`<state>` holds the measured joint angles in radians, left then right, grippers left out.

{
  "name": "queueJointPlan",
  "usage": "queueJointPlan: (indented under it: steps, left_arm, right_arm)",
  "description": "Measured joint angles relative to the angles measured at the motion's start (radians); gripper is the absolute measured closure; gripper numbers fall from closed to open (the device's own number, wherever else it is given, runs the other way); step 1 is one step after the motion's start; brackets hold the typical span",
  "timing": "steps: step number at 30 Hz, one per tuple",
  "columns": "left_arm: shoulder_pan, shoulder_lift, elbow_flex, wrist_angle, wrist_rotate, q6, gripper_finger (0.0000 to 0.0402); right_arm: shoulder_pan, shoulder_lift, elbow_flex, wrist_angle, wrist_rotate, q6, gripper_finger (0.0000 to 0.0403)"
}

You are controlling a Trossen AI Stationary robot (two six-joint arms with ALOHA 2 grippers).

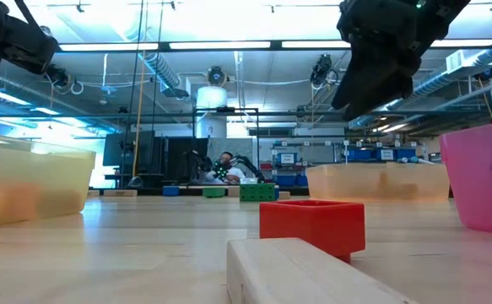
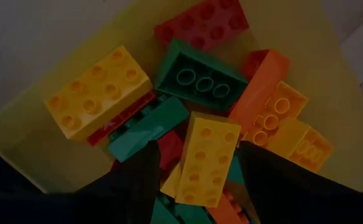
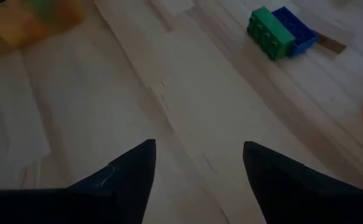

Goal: Sort blocks by size
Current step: Put the small red game piece into the red bin

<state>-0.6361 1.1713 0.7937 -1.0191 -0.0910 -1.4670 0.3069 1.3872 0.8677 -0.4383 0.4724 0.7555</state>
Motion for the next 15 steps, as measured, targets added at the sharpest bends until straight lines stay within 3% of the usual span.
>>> queueJointPlan:
  steps: [5,9,15]
  left_arm:
    - [0.001,0.0,0.0,0.038,-0.004,0.007,0.0177]
    - [0.001,0.0,0.0,0.072,-0.021,0.153,0.0177]
    - [0.001,-0.013,0.0,0.084,-0.081,0.371,0.0177]
  right_arm:
    - [-0.023,0.0,0.0,0.002,0.003,0.014,0.0145]
    - [-0.028,0.0,0.0,0.037,-0.005,0.026,0.0149]
    - [-0.035,0.0,0.0,0.27,-0.085,-0.209,0.0153]
